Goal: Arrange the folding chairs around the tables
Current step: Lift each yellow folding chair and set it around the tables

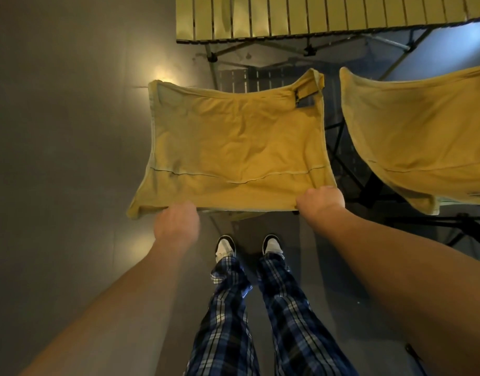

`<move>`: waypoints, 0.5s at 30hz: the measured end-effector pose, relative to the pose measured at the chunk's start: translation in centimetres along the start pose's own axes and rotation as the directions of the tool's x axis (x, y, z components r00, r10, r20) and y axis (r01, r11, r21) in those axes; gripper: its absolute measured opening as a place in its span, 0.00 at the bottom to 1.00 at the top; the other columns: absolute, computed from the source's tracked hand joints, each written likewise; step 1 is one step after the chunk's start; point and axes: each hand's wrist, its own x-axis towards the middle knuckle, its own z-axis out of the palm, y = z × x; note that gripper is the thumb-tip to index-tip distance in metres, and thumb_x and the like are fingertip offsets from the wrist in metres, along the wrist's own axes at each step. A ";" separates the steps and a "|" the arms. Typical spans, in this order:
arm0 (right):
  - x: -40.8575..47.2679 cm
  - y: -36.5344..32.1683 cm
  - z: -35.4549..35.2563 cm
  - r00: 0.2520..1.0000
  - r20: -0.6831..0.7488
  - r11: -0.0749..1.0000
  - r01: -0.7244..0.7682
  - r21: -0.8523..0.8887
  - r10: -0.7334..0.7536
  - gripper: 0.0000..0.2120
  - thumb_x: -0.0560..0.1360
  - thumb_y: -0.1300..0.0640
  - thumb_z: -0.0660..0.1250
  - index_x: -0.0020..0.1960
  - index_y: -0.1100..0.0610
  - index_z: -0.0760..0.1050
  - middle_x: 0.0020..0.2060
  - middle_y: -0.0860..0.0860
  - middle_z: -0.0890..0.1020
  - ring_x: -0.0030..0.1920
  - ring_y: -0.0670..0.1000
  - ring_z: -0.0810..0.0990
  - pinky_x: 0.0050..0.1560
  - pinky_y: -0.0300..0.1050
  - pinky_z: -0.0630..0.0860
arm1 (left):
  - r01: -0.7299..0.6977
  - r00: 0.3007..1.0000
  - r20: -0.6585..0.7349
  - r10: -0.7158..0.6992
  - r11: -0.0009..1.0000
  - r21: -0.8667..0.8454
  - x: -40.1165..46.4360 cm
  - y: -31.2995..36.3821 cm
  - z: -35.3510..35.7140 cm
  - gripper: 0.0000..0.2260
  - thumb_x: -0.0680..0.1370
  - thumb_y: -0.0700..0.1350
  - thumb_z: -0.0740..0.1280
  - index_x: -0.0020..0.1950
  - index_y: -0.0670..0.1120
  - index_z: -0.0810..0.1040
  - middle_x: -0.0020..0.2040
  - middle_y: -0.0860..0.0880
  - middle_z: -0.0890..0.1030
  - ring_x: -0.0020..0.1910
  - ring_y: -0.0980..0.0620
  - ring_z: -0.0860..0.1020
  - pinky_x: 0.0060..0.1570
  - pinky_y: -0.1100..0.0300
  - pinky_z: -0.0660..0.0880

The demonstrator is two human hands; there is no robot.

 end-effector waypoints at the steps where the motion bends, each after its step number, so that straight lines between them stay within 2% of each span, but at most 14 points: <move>1: 0.0 -0.1 0.1 1.000 0.004 1.000 -0.002 -0.005 0.002 0.14 0.77 0.64 0.64 0.61 0.53 0.77 0.53 0.50 0.78 0.54 0.56 0.78 0.40 0.46 0.70 | 0.002 1.000 0.010 -0.002 1.000 0.018 -0.2 0.0 -0.1 0.07 0.79 0.38 0.61 0.49 0.43 0.79 0.45 0.44 0.81 0.43 0.43 0.77 0.41 0.55 0.72; 5: -0.5 -0.3 0.5 1.000 0.015 1.000 -0.003 0.010 0.003 0.15 0.77 0.64 0.64 0.62 0.53 0.77 0.54 0.50 0.79 0.55 0.56 0.78 0.41 0.46 0.71 | -0.007 0.998 0.057 0.007 1.000 0.008 -0.6 0.2 -0.9 0.05 0.78 0.40 0.62 0.42 0.45 0.74 0.37 0.47 0.73 0.41 0.44 0.74 0.41 0.55 0.71; 7: -0.8 -0.1 0.5 1.000 0.015 1.000 -0.004 0.020 0.003 0.15 0.76 0.64 0.65 0.62 0.53 0.77 0.54 0.50 0.79 0.55 0.55 0.78 0.41 0.46 0.71 | 0.005 0.996 0.089 -0.004 1.000 -0.010 -0.6 0.3 -1.1 0.06 0.78 0.40 0.62 0.42 0.45 0.74 0.36 0.48 0.72 0.40 0.45 0.74 0.41 0.54 0.72; 12: -1.1 0.5 -0.2 0.998 0.063 0.998 0.019 0.058 -0.023 0.15 0.77 0.64 0.65 0.62 0.54 0.76 0.51 0.49 0.78 0.53 0.54 0.79 0.42 0.45 0.72 | 0.022 0.990 0.137 -0.019 0.999 -0.024 -0.8 0.3 -1.4 0.05 0.78 0.43 0.61 0.43 0.46 0.74 0.41 0.47 0.75 0.44 0.44 0.76 0.45 0.53 0.75; 14: -1.3 0.6 -1.2 0.994 0.094 0.995 0.055 0.085 -0.063 0.13 0.78 0.59 0.66 0.62 0.54 0.76 0.48 0.49 0.76 0.49 0.53 0.79 0.42 0.46 0.73 | 0.022 0.984 0.177 -0.016 0.999 -0.030 -0.7 0.2 -1.9 0.05 0.78 0.44 0.61 0.44 0.46 0.74 0.44 0.46 0.76 0.45 0.44 0.76 0.47 0.52 0.76; 15: -1.5 0.6 -1.9 0.991 0.098 0.992 0.086 0.096 -0.095 0.13 0.78 0.53 0.67 0.61 0.54 0.76 0.47 0.49 0.76 0.47 0.53 0.78 0.41 0.46 0.73 | 0.019 0.983 0.184 -0.012 0.999 -0.034 -0.7 0.0 -2.2 0.05 0.78 0.44 0.61 0.44 0.46 0.74 0.46 0.46 0.76 0.45 0.45 0.75 0.46 0.53 0.75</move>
